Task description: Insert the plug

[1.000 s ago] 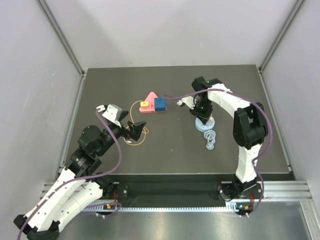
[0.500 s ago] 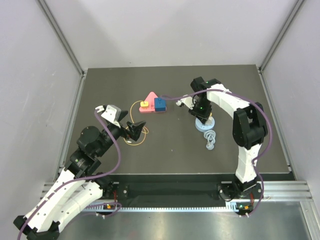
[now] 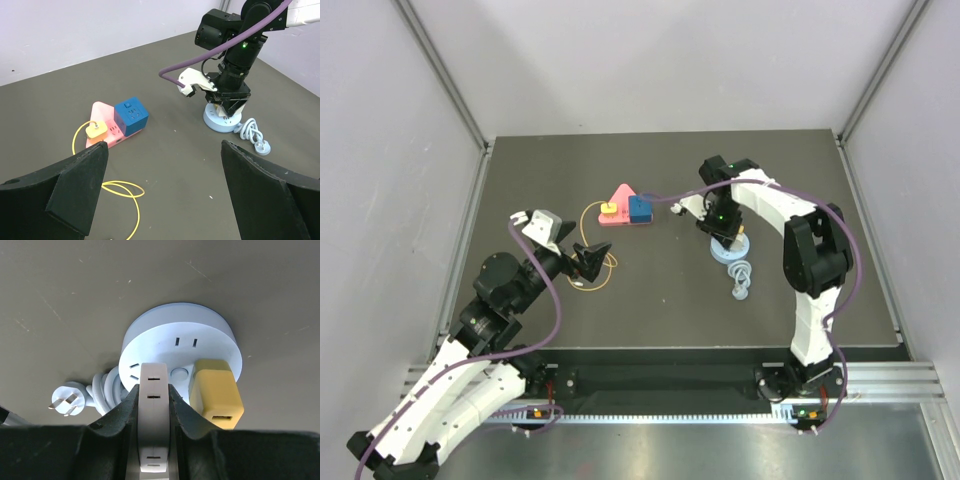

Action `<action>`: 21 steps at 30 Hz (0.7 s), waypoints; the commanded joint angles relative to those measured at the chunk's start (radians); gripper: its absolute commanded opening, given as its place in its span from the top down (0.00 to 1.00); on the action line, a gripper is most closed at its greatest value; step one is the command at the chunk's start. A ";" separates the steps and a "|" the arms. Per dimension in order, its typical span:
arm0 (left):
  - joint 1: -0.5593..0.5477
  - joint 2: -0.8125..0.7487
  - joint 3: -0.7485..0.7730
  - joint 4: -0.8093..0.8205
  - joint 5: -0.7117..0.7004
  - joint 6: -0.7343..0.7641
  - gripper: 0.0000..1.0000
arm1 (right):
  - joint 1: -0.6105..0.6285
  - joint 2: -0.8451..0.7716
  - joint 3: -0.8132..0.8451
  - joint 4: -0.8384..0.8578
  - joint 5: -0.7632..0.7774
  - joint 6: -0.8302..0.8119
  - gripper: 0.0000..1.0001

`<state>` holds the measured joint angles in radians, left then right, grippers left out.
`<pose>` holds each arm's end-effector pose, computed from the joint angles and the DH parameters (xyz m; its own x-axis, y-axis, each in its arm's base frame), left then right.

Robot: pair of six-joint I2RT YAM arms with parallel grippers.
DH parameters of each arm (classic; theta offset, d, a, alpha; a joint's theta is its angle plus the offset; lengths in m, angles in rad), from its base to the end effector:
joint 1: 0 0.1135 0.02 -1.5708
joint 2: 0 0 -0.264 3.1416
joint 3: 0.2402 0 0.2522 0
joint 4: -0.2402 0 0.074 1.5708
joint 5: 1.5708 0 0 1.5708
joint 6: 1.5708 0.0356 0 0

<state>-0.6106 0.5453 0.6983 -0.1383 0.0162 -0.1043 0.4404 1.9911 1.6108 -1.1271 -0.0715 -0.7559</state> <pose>0.1118 -0.0789 0.3487 -0.0491 -0.0927 -0.9945 0.5846 0.8046 -0.1039 0.3466 0.1662 0.2100 -0.3624 -0.9272 -0.0950 -0.9316 0.3633 0.0084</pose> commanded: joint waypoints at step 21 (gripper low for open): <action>-0.003 -0.018 0.003 0.055 -0.005 0.011 0.02 | 0.011 -0.045 -0.218 0.182 -0.002 0.026 1.00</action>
<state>-0.6106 0.5438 0.6983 -0.1352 0.0162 -0.1040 0.4450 1.9209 1.4490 -0.9623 -0.0513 -0.7368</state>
